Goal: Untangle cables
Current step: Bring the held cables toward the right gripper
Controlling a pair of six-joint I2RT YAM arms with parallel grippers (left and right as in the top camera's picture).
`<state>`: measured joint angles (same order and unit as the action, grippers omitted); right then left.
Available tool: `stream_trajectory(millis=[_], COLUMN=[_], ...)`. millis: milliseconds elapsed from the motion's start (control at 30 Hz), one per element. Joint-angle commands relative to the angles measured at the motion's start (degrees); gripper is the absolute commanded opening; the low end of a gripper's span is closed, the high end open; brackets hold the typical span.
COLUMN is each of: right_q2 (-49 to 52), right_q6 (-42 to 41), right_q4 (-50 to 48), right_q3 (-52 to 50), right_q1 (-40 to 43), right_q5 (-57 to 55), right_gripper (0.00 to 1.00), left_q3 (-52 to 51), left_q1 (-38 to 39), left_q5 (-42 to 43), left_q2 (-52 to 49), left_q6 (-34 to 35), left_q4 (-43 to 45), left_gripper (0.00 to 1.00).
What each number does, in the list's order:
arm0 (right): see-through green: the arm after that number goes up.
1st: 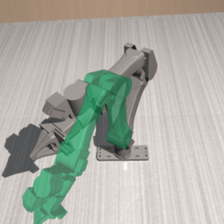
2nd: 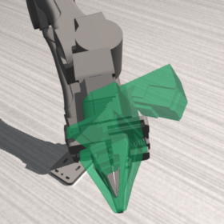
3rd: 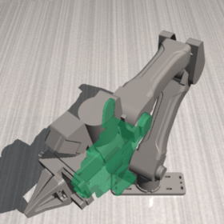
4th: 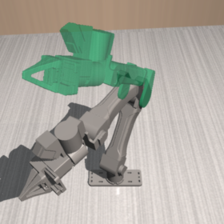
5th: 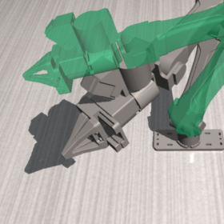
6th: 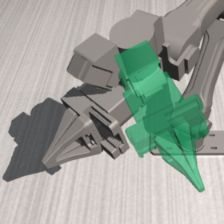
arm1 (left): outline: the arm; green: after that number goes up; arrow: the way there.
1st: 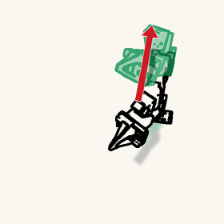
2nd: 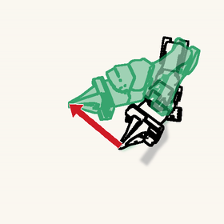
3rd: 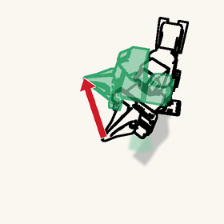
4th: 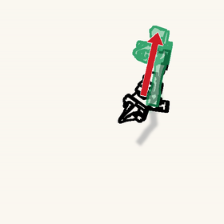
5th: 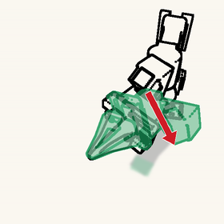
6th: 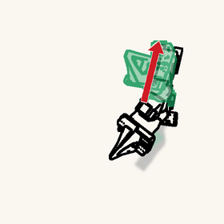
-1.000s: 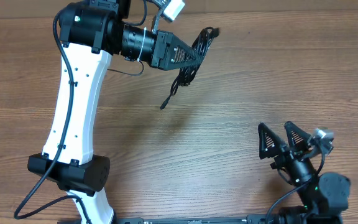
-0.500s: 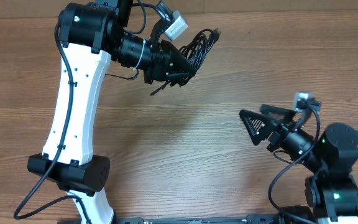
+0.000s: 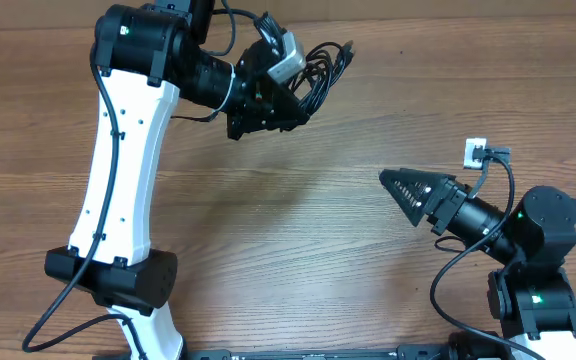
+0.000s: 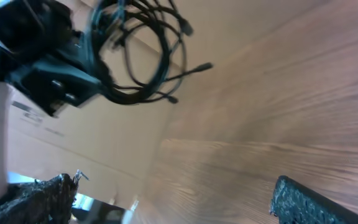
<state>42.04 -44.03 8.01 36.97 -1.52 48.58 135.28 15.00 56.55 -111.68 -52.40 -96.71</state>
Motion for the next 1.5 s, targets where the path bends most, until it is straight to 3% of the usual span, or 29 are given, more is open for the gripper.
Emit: stream_trajectory(millis=[0,367,667,833,1000,1467], right_q2=[-0.17,1.42,10.05,14.53,16.0,15.96], right_q6=[-7.87,-10.45,-15.76,-15.54,-12.26,-7.96], right_q4=[-4.9,-8.44,-9.27,-9.29,-9.99,-11.63], right_q3=[1.51,1.51,1.51,1.51,1.51,1.51], right_q1=[0.2,0.2,0.09,0.09,0.09,0.09], right_q5=[1.01,-3.58,-7.5,-4.7,-2.29,0.68], right_gripper=[1.0,1.0,1.0,1.0,1.0,1.0], left_q3=[1.33,1.31,1.31,1.31,1.31,-1.36], left_q1=[1.75,7.93,8.28,8.28,8.28,8.28], left_q5=[-3.72,-11.98,-13.64,-16.33,-21.27,-24.17], left_q2=[0.04,0.04,0.04,0.02,0.02,-0.04], left_q6=[-10.88,-10.56,-7.23,-6.64,-1.49,1.64], left_q4=[-0.09,-0.09,-0.09,-0.09,-0.09,-0.09], left_gripper=[0.04,0.04,0.04,0.04,0.04,0.04])
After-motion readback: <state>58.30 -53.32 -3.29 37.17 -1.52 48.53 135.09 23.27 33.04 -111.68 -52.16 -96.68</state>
